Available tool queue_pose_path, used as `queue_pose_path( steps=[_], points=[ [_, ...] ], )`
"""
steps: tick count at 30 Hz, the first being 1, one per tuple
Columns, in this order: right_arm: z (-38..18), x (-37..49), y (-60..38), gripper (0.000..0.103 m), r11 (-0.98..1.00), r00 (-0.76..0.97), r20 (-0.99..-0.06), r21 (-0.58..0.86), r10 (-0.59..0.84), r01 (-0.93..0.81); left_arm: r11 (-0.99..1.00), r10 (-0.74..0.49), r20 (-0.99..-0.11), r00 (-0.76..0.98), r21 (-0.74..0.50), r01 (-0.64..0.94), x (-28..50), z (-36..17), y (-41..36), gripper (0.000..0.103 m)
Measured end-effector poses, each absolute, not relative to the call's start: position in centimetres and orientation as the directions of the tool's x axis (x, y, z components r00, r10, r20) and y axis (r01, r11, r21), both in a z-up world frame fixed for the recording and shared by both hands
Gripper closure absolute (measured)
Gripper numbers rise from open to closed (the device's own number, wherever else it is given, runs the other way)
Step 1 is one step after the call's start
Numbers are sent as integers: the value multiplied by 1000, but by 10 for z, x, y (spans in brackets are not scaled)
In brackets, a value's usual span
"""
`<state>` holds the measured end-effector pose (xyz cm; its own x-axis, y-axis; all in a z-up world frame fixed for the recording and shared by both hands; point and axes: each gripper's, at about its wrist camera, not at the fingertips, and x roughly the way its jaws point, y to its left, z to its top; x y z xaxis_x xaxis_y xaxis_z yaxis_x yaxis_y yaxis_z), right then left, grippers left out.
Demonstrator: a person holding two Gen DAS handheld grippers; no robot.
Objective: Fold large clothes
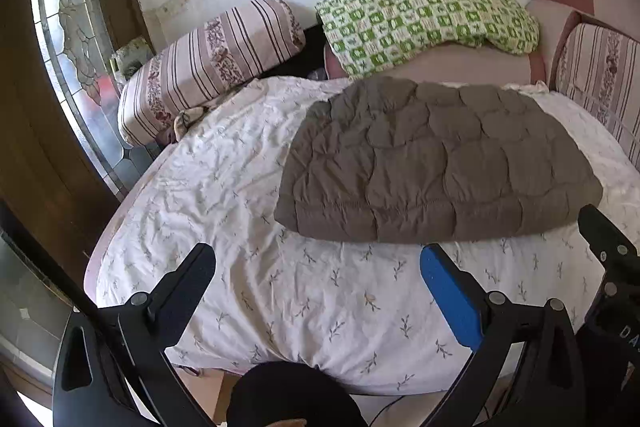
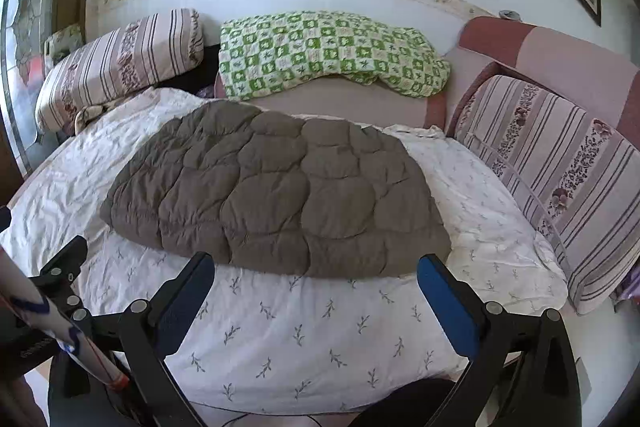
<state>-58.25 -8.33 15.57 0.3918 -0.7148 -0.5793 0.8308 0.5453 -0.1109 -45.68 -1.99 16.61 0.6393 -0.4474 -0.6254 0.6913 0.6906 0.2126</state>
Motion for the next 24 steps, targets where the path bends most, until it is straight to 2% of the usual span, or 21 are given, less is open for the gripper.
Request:
queue_pose_path(
  steps=[24],
  points=[
    [143, -574, -82, 0, 562, 374, -595, -162, -711, 811, 672, -425, -657, 623, 233, 703, -454, 152, -27, 1]
  ],
)
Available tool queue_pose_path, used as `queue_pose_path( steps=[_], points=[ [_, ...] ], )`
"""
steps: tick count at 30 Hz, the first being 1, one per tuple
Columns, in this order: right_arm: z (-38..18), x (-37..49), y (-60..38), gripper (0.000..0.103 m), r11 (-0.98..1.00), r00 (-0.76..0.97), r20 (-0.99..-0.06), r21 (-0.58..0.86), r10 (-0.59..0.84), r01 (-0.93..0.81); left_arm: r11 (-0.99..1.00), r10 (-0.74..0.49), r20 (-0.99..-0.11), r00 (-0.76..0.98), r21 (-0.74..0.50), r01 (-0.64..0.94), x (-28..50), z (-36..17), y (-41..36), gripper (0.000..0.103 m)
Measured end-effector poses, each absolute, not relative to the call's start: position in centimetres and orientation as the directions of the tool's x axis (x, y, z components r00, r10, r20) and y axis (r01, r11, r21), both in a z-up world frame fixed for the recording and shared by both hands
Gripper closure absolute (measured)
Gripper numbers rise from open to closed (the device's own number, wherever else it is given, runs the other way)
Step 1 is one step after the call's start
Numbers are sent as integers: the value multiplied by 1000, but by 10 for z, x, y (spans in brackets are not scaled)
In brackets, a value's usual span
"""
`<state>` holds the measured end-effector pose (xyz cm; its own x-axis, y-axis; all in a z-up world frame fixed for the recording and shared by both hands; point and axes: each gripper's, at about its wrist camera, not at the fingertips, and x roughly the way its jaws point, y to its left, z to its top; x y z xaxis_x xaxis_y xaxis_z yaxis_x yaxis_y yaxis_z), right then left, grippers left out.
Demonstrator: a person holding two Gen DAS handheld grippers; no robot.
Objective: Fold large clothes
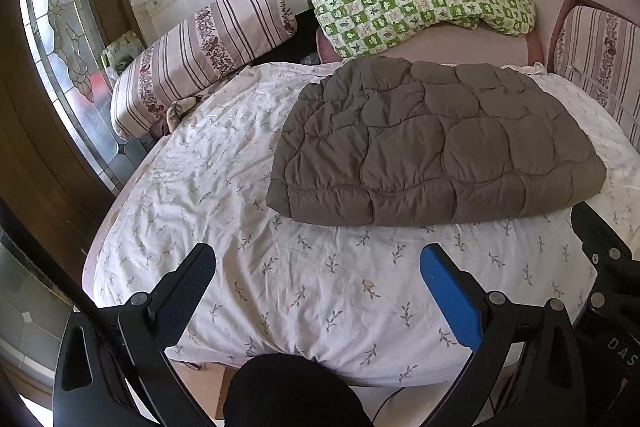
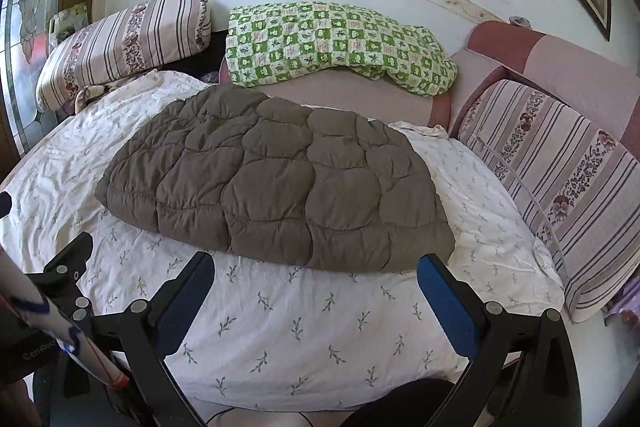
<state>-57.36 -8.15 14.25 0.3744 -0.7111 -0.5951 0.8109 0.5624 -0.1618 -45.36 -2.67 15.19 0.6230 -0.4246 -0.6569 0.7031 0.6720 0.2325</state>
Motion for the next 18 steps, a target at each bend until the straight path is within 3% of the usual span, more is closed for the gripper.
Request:
queue_pose_path(
  steps=[18],
  points=[
    [134, -566, -77, 0, 564, 360, -612, -175, -705, 807, 665, -410, -667, 623, 249, 704, -451, 144, -25, 1]
  ],
)
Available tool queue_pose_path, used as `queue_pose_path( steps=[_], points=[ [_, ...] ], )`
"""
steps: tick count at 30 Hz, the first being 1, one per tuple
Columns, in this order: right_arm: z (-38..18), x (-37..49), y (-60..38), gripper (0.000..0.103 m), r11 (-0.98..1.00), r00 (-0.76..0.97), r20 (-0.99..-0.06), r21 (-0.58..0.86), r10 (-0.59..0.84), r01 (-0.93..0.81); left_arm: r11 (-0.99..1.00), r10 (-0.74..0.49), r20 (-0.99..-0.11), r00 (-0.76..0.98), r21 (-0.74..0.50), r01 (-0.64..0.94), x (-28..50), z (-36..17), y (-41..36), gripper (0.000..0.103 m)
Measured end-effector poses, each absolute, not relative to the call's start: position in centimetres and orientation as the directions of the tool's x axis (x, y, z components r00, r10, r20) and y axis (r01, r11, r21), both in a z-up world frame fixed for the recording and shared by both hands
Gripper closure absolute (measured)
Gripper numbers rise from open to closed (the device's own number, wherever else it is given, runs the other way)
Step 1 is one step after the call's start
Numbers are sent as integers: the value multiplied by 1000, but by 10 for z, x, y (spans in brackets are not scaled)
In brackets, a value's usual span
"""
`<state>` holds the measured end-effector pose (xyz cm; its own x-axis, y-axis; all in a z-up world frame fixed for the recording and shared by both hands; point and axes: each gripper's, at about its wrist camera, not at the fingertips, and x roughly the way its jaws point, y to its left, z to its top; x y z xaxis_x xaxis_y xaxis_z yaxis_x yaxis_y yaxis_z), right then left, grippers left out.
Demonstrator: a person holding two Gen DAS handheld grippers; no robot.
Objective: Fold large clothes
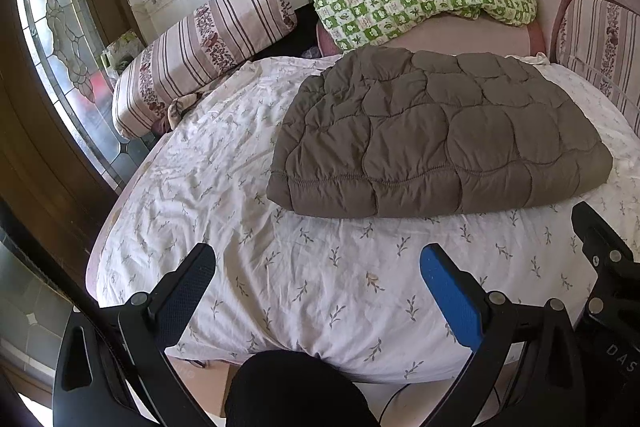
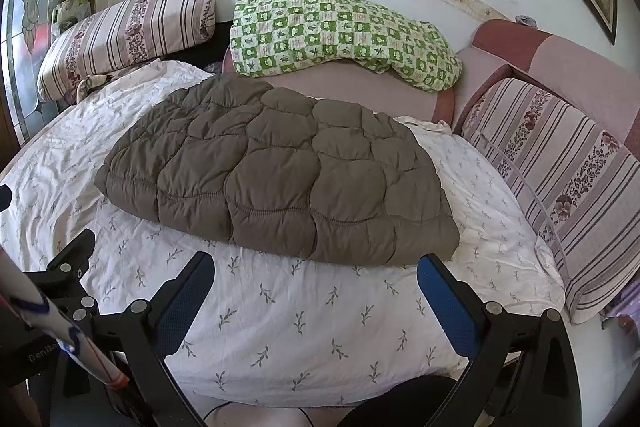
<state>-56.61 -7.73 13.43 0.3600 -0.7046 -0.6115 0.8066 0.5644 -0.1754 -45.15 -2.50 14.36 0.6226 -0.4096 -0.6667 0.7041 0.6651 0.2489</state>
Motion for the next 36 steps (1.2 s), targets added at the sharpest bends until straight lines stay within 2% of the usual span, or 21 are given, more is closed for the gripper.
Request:
queue_pose_path(
  steps=[36],
  points=[
    [131, -567, -78, 0, 566, 358, -617, -176, -701, 806, 668, -402, -676, 618, 245, 703, -448, 137, -22, 1]
  ],
)
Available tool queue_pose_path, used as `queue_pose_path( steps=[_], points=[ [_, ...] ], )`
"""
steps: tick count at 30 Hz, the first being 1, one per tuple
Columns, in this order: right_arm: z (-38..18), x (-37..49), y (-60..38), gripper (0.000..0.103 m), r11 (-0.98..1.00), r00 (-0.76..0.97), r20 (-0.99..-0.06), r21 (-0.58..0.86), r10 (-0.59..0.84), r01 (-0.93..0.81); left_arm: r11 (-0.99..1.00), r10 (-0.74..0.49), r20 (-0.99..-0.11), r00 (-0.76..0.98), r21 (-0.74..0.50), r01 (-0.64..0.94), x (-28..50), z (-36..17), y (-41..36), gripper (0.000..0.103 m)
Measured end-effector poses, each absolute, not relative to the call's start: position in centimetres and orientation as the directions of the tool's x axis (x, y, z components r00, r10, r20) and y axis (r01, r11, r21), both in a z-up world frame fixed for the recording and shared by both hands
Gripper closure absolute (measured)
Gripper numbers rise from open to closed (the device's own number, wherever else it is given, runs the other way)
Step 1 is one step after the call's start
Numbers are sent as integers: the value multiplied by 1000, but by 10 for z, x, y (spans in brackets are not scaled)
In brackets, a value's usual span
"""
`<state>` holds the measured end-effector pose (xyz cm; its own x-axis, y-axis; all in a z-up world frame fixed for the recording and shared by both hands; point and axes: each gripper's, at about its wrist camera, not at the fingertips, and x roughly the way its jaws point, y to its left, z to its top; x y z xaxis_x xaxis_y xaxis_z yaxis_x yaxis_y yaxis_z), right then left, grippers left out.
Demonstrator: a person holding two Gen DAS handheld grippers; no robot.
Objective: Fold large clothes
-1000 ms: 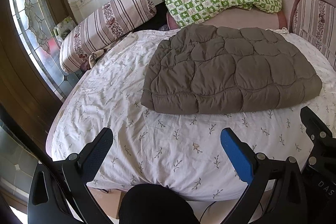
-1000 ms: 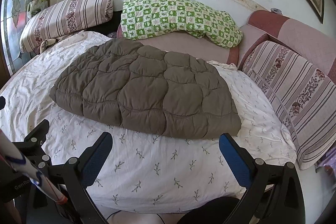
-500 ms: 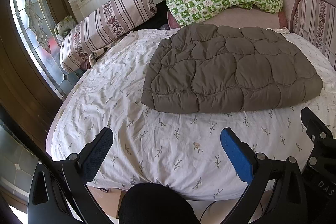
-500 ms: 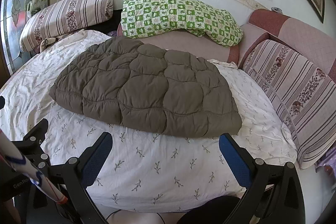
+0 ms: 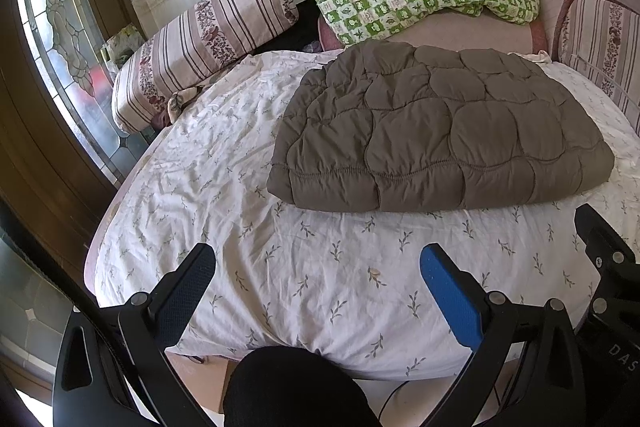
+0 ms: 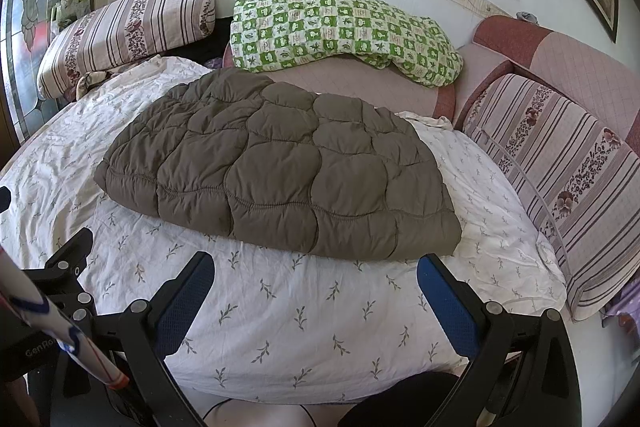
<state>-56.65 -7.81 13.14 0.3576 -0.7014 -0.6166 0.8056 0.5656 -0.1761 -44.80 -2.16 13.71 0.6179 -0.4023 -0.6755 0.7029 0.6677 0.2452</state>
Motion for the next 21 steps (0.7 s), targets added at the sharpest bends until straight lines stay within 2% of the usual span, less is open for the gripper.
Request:
queue_pose_path(
  steps=[21],
  points=[
    [128, -566, -76, 0, 567, 358, -618, -176, -700, 805, 667, -402, -677, 617, 245, 703, -449, 136, -22, 1]
  ],
)
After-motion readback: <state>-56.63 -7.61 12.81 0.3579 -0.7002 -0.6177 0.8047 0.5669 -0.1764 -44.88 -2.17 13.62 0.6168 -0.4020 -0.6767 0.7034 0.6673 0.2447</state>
